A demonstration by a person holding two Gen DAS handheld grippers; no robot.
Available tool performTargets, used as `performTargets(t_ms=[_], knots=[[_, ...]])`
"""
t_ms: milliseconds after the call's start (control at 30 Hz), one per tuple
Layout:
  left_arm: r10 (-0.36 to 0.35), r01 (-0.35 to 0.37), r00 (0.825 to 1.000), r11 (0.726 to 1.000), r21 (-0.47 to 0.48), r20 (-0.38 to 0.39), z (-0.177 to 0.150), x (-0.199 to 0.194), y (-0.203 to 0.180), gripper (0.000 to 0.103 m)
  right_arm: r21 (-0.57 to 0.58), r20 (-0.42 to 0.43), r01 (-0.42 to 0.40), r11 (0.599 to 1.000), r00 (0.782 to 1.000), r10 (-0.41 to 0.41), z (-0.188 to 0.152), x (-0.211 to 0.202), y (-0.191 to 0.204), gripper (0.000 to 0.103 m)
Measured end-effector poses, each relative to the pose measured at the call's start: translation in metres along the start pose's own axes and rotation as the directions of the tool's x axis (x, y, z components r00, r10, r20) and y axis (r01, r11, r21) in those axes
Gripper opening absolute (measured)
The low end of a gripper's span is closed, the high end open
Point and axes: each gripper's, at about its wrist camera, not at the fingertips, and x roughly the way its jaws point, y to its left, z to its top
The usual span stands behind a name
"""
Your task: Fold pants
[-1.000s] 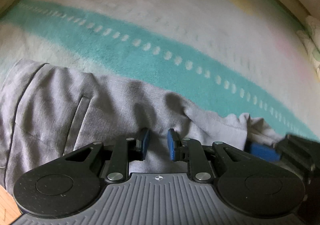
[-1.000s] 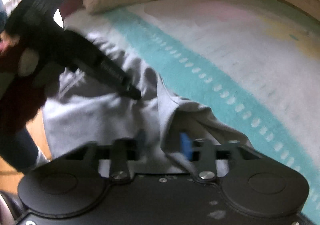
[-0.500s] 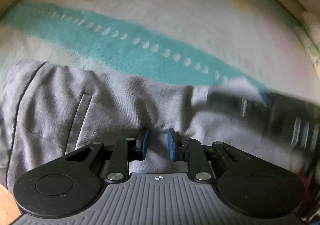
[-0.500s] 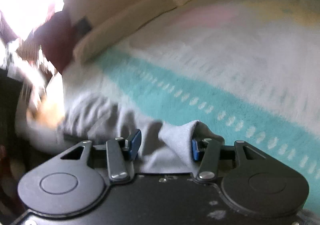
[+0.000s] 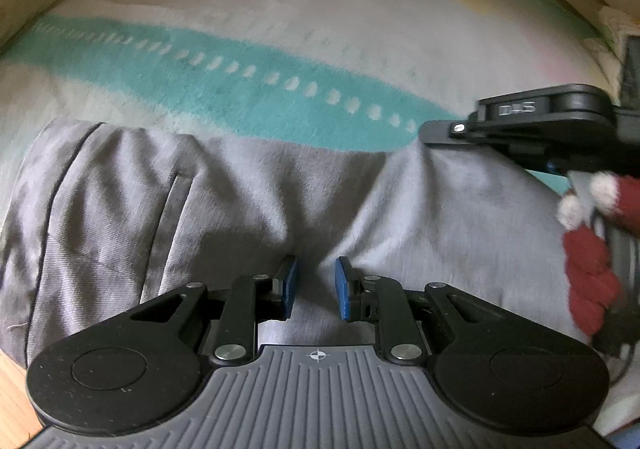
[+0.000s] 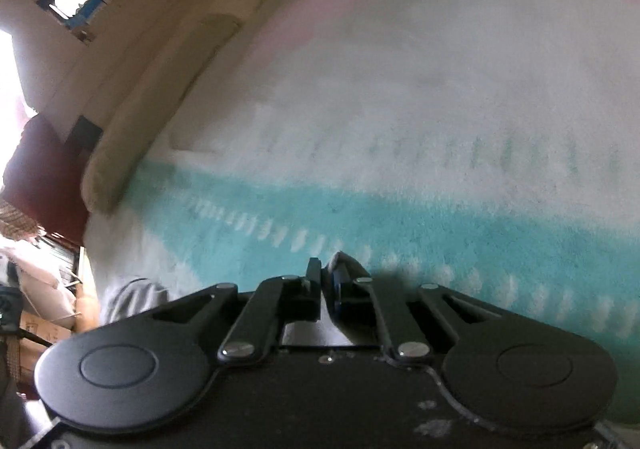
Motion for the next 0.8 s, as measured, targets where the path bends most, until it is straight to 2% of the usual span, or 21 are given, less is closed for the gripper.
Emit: performTargets(t_ms=[167,200,233,267,300,367,400,433,500,600,667,700,733,767,800], knots=[[0.024,-0.024,1.0,0.999,0.045,0.008,-0.005,-0.002,-0.003,0.02,0.014,0.002,0.017,1.0,1.0,-0.017,0.001,0.006,-0.002,0.006],[0.03,-0.031,1.0,0.998,0.053,0.009,-0.005,-0.003,-0.004,0.02,0.017,0.012,0.021,1.0,1.0,-0.022,0.0,0.001,-0.003,0.008],[0.036,-0.036,0.999,0.998,0.056,0.011,-0.006,-0.005,-0.004,0.02,0.021,0.053,0.043,0.999,0.998,-0.044,0.0,-0.006,-0.005,0.029],[0.045,-0.046,0.999,0.997,0.058,0.016,-0.007,-0.006,-0.003,0.02,0.026,0.104,0.083,0.996,0.991,-0.086,0.0,-0.015,-0.004,0.038],[0.058,-0.06,0.998,0.996,0.06,0.025,-0.007,-0.007,-0.002,0.02,0.029,0.152,0.114,0.993,0.981,-0.118,0.002,-0.027,-0.004,0.043],[0.085,-0.088,0.995,0.994,0.068,0.051,-0.007,-0.01,-0.001,0.02,0.0,0.199,0.133,0.991,0.971,-0.13,0.004,-0.05,-0.002,0.041],[0.092,-0.096,0.994,0.993,0.07,0.059,-0.008,-0.011,-0.001,0.02,-0.036,0.199,0.142,0.989,0.971,-0.132,0.003,-0.06,0.003,0.033],[0.094,-0.099,0.993,0.993,0.071,0.066,-0.008,-0.012,0.0,0.02,-0.072,0.187,0.137,0.988,0.975,-0.121,0.0,-0.067,0.007,0.023],[0.092,-0.097,0.994,0.993,0.074,0.064,-0.008,-0.013,-0.001,0.02,-0.14,0.134,0.11,0.984,0.987,-0.091,-0.012,-0.073,0.016,0.019],[0.101,-0.103,0.995,0.99,0.098,0.027,-0.011,-0.008,-0.002,0.02,-0.246,0.046,0.155,0.957,0.988,-0.148,-0.036,-0.066,0.026,0.017],[0.09,-0.091,0.996,0.991,0.094,0.018,-0.015,-0.007,0.001,0.021,-0.253,0.022,0.24,0.937,0.97,-0.242,-0.044,-0.058,0.015,0.012],[0.088,-0.088,0.996,0.992,0.091,0.01,-0.015,-0.008,0.002,0.021,-0.22,0.019,0.318,0.922,0.946,-0.322,-0.043,-0.055,-0.001,0.005],[0.082,-0.082,0.997,0.993,0.085,0.001,-0.015,-0.009,0.004,0.02,-0.174,0.039,0.363,0.915,0.931,-0.362,-0.041,-0.058,-0.016,0.0],[0.079,-0.079,0.997,0.994,0.07,-0.005,-0.015,-0.01,0.006,0.02,-0.109,0.056,0.38,0.918,0.925,-0.376,-0.036,-0.066,-0.031,0.0],[0.078,-0.078,0.997,0.996,0.046,-0.006,-0.014,-0.012,0.007,0.02,-0.06,0.065,0.41,0.91,0.911,-0.406,-0.033,-0.075,-0.041,0.007]])
